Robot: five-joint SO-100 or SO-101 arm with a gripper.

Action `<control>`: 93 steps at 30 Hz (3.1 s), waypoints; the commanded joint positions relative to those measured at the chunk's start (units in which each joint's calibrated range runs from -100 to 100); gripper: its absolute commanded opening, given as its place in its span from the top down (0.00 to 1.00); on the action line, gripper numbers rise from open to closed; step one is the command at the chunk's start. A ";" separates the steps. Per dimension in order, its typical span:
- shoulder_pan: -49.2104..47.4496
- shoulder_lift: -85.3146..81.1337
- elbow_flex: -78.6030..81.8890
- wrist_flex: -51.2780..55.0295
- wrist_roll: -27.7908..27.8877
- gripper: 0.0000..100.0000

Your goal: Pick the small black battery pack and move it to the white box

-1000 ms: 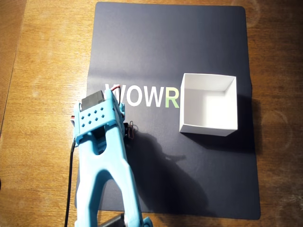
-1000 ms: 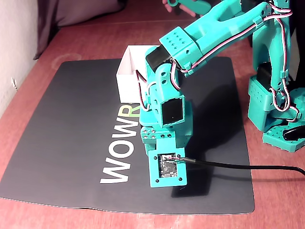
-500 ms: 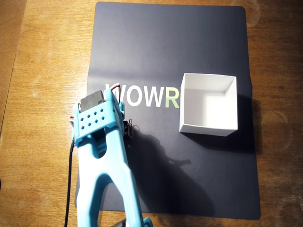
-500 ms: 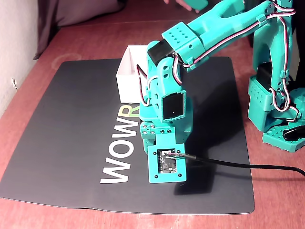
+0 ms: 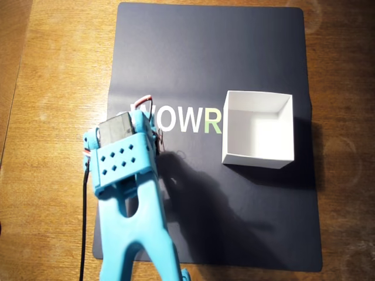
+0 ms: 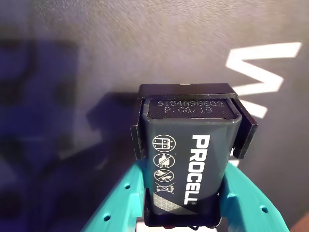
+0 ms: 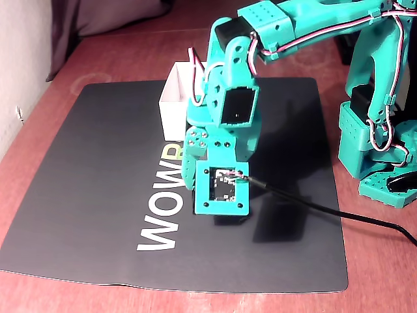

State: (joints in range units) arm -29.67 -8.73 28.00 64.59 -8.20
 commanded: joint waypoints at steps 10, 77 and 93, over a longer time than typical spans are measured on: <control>5.44 -13.85 -1.92 4.04 2.25 1.00; 66.32 -11.39 -1.02 -12.35 18.49 1.00; 67.38 -5.87 -1.02 -17.96 18.93 0.99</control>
State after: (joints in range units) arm 37.08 -14.49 28.09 47.93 10.46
